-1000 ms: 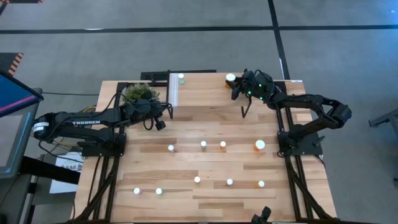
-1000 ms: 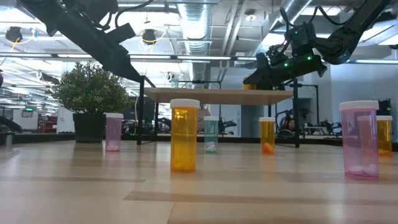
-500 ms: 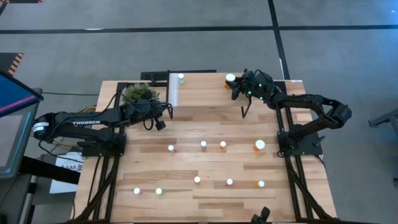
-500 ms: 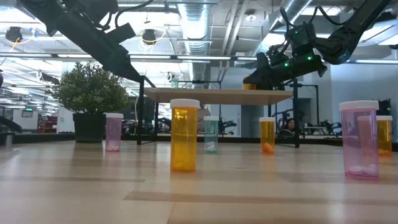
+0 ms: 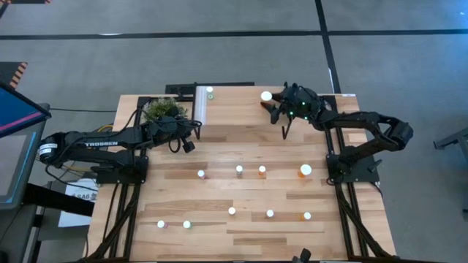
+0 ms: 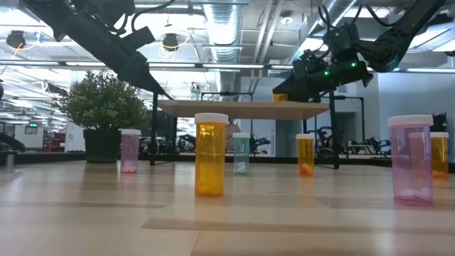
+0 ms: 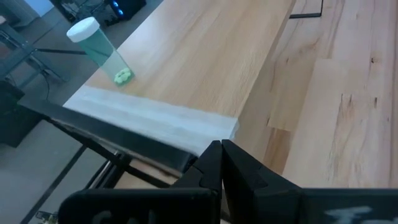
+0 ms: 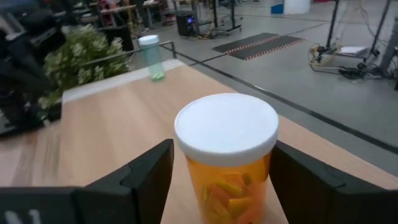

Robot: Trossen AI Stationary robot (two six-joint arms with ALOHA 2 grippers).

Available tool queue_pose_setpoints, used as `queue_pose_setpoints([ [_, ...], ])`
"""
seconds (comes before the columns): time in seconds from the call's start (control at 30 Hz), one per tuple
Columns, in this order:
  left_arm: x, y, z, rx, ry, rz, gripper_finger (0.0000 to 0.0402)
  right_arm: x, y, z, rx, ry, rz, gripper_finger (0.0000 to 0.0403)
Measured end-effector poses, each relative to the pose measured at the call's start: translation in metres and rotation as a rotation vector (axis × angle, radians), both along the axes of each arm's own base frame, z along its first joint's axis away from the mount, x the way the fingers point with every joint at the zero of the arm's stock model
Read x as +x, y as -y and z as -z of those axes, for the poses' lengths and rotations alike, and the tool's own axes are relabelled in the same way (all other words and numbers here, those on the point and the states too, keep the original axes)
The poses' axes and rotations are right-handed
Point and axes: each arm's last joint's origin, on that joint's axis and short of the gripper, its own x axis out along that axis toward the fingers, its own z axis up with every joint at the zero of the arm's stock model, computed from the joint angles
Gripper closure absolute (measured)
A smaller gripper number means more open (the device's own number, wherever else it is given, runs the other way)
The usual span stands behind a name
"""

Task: Pick and place medicine bottles onto shelf by color
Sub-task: Put the top orange large pill bottle on the shelf

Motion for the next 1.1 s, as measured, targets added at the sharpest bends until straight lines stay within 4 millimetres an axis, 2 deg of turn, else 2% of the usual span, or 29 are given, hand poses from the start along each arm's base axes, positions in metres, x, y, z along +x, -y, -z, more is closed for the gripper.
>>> queue_pose_setpoints([
  [1.1, 0.0, 0.0001, 0.0002, 0.001, -0.004, 0.007, 0.0401, 0.0021, -0.0023, -0.0027, -0.076, -0.005, -0.022, 0.0125],
])
